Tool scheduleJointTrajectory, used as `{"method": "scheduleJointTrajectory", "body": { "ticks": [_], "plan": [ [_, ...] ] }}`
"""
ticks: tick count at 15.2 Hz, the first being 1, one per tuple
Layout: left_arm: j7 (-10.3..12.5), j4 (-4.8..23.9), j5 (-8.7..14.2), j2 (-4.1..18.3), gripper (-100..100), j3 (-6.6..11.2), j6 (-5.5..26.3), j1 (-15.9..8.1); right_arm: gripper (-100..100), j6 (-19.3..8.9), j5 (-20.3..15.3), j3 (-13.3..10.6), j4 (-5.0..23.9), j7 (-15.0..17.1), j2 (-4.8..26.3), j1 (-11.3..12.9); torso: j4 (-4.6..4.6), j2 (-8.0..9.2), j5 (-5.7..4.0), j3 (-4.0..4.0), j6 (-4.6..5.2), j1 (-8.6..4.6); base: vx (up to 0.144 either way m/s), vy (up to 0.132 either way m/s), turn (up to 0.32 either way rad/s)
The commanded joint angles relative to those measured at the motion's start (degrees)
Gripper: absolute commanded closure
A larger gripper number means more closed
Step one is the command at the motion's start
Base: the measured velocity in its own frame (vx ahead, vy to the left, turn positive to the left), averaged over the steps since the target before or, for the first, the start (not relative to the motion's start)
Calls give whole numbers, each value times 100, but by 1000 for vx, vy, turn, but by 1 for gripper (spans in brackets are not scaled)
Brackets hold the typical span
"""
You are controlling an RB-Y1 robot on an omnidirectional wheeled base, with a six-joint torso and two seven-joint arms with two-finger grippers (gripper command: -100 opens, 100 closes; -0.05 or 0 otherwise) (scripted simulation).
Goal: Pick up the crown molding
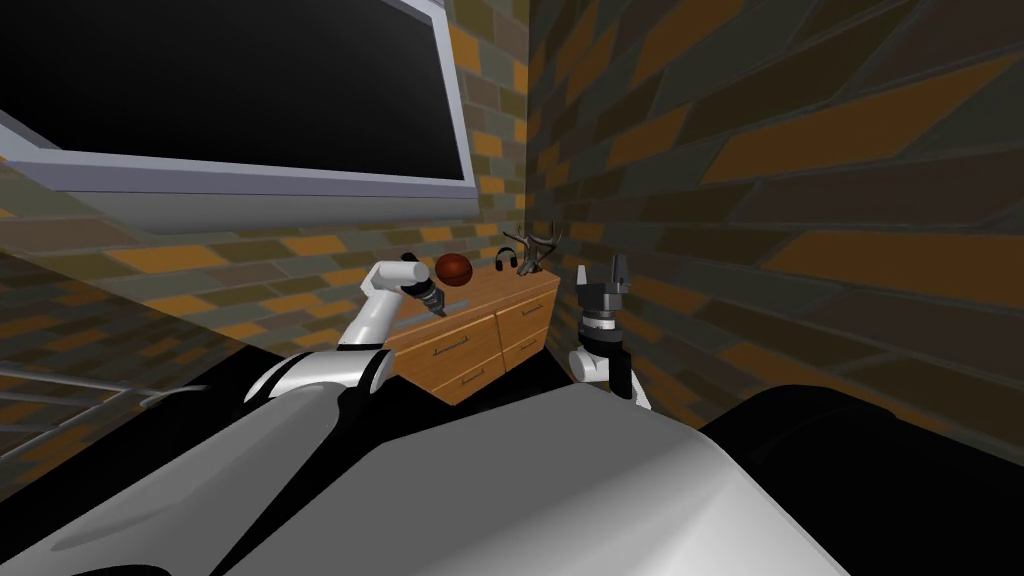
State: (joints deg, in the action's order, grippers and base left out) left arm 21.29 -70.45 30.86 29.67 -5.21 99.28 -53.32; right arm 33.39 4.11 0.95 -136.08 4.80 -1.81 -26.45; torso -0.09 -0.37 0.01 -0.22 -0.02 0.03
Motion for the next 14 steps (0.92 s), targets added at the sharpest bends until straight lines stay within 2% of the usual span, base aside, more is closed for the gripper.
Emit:
{"method": "scheduleJointTrajectory", "body": {
  "ticks": [1,2,3,7,9,10,11,13,14],
  "plan": [
    [19,120,71,44,-100,-11,286,-63,0,0,0,0,0,0,0,0,0,0,0,0,0,0,65,-9,-20],
    [19,120,71,44,-100,-11,289,-63,0,0,0,0,0,0,0,0,0,-1,0,-1,0,-1,51,-2,-5],
    [34,262,161,103,-100,-24,492,-127,0,0,0,0,0,0,0,0,0,1,0,0,0,0,76,1,-22],
    [53,490,309,193,-100,-48,968,-199,0,0,0,0,0,0,0,0,-4,-14,0,-8,0,-2,94,-7,-35],
    [53,490,309,193,-100,-48,1065,-199,0,0,0,0,0,0,0,0,-4,-14,-1,-8,0,-3,78,-5,-18],
    [59,571,362,223,-100,-59,1260,-212,0,0,0,0,0,0,0,0,-3,-9,0,-6,0,-1,70,-4,-33],
    [59,571,362,223,-100,-59,1281,-212,0,0,0,0,0,0,0,0,-2,-7,0,-5,0,-1,70,-3,-32],
    [64,654,416,252,-100,-73,1550,-211,0,0,0,0,0,0,0,0,-2,-7,0,-4,0,0,80,-4,-29],
    [60,596,393,248,-100,-61,1402,-194,0,0,0,0,0,0,0,0,-2,-8,0,-5,0,-1,49,-7,-9]
  ]
}}
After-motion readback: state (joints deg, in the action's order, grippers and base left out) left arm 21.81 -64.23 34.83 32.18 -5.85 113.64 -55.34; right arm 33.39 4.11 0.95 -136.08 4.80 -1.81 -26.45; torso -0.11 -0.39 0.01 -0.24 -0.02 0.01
